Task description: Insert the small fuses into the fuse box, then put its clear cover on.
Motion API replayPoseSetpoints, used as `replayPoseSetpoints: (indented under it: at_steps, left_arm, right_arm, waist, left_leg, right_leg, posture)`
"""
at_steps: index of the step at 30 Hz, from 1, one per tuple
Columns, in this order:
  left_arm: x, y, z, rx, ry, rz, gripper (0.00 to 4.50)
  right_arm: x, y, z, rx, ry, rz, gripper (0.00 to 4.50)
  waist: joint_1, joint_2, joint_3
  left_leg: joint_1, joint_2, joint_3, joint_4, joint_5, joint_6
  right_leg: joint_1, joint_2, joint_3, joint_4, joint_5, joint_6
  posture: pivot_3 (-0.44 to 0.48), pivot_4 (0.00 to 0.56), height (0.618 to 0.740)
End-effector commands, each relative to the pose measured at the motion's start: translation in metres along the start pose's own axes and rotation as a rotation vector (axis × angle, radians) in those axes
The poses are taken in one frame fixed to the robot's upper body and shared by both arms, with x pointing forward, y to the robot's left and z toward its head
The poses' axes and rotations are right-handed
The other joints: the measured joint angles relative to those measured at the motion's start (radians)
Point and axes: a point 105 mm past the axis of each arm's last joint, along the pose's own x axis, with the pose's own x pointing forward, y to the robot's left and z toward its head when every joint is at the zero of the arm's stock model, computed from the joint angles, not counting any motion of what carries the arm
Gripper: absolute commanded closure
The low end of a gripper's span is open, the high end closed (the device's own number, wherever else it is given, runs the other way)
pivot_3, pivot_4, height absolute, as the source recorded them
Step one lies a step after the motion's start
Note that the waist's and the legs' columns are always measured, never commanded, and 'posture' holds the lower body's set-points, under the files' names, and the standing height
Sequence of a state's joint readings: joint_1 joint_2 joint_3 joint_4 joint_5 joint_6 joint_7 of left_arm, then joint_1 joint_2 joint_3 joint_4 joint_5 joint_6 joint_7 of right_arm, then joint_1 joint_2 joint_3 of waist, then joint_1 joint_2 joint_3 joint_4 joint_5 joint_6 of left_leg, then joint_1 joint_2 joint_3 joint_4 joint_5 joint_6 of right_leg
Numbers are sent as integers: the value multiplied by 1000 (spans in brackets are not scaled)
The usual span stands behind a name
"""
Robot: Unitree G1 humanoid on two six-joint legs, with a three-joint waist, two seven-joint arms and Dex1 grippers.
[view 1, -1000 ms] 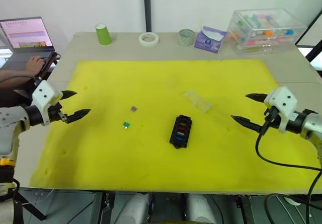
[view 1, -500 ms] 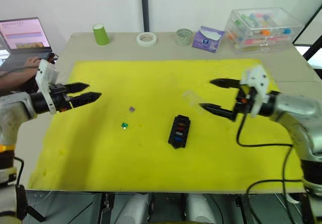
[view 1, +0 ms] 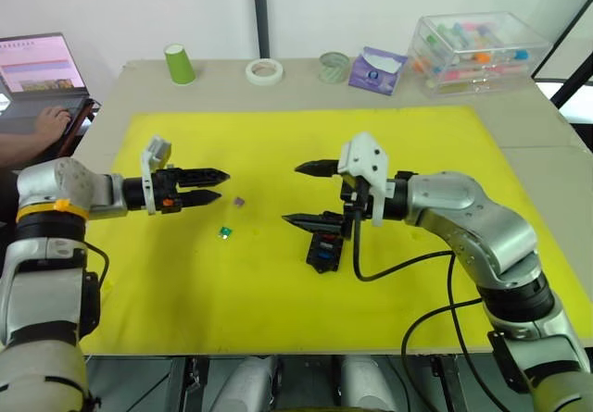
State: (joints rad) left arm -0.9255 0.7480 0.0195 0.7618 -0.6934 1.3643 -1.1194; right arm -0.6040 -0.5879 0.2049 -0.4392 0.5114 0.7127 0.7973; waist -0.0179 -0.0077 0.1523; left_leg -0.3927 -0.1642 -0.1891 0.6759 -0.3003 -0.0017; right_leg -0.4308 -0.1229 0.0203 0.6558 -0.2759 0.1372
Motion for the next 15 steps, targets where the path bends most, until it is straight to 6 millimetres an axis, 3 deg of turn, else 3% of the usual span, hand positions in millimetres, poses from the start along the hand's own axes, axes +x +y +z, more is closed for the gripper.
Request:
replayPoseSetpoints:
  at_steps: [1, 9, 15]
  left_arm:
    - [5, 3, 3, 29, 9, 3, 0]
    - [18, 16, -5, -1, 46, -2, 0]
    - [28, 15, -10, -21, 76, -36, 0]
  right_arm:
    - [-5, 1, 11, -52, -24, -23, 15]
    - [-8, 3, 12, -58, -8, -31, 15]
    - [-10, 3, 11, -67, 7, -32, 15]
  waist:
    - [1, 0, 0]
    - [2, 0, 0]
    - [6, 0, 0]
  left_leg:
    - [0, 0, 0, 0, 0, 0]
    - [0, 0, 0, 1, 0, 0]
    - [0, 0, 0, 2, 0, 0]
  right_leg:
    - [0, 0, 0, 0, 0, 0]
    - [0, 0, 0, 0, 0, 0]
    - [0, 0, 0, 1, 0, 0]
  posture:
    - [0, 150, 740]
    - [0, 150, 740]
    - [0, 150, 740]
